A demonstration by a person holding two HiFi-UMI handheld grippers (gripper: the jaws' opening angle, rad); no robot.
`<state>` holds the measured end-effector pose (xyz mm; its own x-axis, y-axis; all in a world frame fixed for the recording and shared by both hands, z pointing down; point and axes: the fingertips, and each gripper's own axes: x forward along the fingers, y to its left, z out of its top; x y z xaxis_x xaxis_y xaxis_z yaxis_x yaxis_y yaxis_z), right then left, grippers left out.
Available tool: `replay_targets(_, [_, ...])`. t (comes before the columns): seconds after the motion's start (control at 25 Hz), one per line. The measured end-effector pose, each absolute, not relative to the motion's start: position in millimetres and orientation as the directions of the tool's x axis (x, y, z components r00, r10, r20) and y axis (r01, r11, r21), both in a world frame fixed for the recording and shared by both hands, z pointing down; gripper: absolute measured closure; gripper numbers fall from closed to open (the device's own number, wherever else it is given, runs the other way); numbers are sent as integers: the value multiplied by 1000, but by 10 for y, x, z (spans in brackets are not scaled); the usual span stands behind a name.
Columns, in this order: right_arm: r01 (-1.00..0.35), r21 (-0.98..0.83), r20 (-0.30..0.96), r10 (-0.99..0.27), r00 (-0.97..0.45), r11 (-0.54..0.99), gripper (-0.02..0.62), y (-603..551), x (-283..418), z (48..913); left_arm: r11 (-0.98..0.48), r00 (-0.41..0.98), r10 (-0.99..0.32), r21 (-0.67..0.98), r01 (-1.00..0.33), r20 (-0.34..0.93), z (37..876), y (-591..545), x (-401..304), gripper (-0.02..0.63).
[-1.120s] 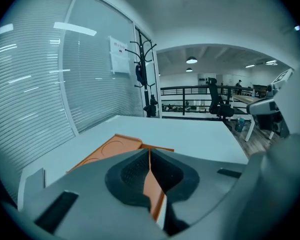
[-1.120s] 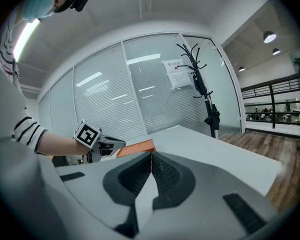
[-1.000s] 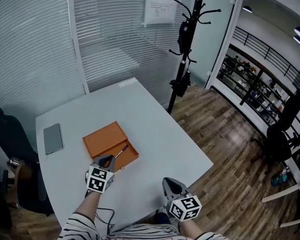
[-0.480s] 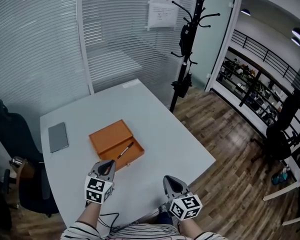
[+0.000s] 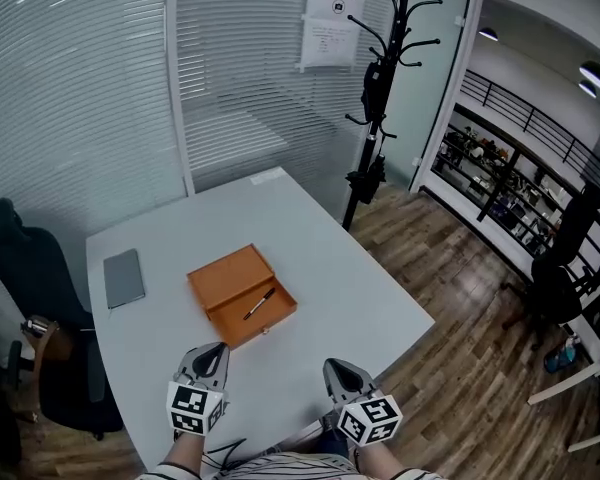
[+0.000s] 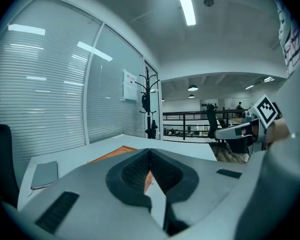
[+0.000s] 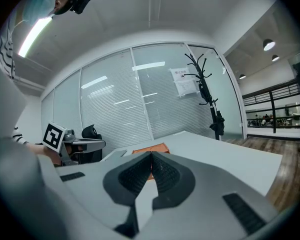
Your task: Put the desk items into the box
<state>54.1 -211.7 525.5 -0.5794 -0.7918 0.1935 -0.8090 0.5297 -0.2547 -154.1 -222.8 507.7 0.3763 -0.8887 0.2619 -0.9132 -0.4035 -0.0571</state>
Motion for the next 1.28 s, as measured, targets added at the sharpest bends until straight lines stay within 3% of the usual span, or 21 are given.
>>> replay_targets(1.28, [-802,-224,242,-766,-596,553,571,-1938,265,5379,-401,381,-880,-15,-916,282,5309,-1695,-1592,584])
